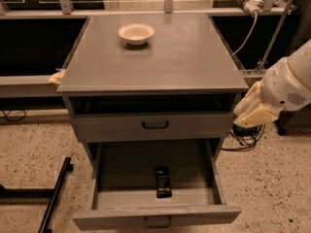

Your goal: Pick rxbar chocolate from middle drawer and place on counter

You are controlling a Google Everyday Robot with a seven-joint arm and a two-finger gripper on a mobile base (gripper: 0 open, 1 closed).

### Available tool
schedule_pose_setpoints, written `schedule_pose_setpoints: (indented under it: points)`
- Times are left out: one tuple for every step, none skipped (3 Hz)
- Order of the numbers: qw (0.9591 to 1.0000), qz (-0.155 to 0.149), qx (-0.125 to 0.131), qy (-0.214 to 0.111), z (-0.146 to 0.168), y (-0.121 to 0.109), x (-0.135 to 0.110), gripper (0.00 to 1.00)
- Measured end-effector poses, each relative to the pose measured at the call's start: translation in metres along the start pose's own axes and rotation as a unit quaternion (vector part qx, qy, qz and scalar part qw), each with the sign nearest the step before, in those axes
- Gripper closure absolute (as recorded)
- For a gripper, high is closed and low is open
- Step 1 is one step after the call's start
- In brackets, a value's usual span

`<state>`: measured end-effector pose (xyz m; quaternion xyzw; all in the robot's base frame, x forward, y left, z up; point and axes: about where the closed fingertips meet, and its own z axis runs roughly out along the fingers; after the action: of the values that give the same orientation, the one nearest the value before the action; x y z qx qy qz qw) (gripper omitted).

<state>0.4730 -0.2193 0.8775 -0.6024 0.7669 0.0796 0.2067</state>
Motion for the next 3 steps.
schedule_pose_setpoints:
  points:
    - [0.9979,0.029,-0.024,-0.053,0.0376,-0.0021,0.0176,0.88]
    - [0.9971,0.034,-0.030,-0.062,0.0430,-0.0022,0.0187,1.00]
    - [0.9971,0.034,-0.030,-0.062,0.0430,-0.0022,0.0187,1.00]
